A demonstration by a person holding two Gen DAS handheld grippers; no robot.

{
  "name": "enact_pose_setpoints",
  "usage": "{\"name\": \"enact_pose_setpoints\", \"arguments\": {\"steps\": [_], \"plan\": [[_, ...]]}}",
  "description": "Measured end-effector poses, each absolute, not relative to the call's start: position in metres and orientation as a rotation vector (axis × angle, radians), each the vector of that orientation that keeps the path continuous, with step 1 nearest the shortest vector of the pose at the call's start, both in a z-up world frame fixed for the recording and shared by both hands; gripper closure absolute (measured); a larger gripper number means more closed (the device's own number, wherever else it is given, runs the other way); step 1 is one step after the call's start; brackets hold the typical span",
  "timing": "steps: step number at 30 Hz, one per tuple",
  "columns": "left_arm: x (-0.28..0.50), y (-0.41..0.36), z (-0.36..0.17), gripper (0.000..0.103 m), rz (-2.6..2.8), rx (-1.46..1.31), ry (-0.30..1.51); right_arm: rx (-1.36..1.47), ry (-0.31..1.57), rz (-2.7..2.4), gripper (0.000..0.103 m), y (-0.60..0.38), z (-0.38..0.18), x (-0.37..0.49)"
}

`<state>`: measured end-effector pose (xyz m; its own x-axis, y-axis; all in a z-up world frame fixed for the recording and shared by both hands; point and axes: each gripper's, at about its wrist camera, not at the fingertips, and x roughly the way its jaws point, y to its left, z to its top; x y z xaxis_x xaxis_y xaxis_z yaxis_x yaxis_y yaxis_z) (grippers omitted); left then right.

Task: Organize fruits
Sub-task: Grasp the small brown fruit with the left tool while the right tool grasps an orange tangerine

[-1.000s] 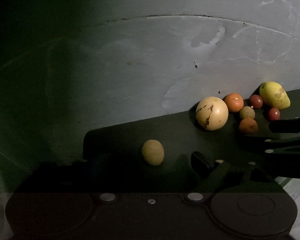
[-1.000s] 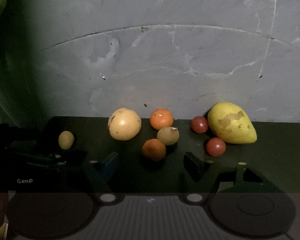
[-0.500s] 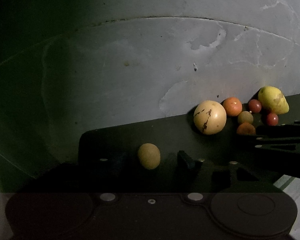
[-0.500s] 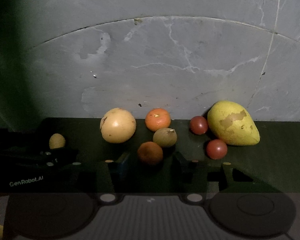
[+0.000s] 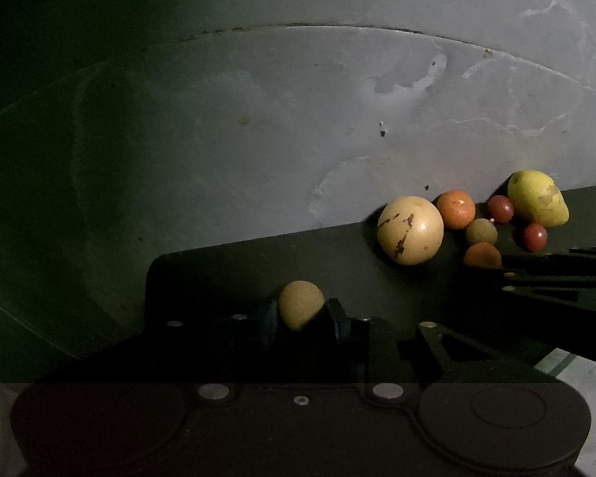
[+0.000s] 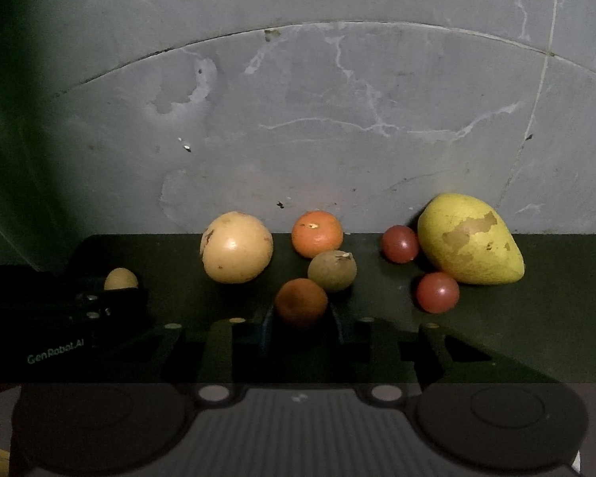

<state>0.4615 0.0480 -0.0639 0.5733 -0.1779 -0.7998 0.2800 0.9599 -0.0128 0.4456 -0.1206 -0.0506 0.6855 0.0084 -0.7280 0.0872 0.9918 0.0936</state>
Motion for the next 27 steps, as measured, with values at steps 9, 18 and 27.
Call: {"name": "enact_pose_setpoints", "arguments": {"steps": [9,18,27], "plan": [[0.446,0.043,-0.056,0.075,-0.292,0.122,0.913,0.139,0.788,-0.037,0.071,-0.123,-0.044,0.43],[0.423,0.034,-0.043,0.075,-0.329,0.141,0.891,0.159,0.757,-0.043,0.071,-0.117,-0.033,0.405],[0.392,0.023,-0.032,0.075,-0.372,0.15,0.876,0.166,0.735,-0.058,0.071,-0.111,-0.023,0.364]]}}
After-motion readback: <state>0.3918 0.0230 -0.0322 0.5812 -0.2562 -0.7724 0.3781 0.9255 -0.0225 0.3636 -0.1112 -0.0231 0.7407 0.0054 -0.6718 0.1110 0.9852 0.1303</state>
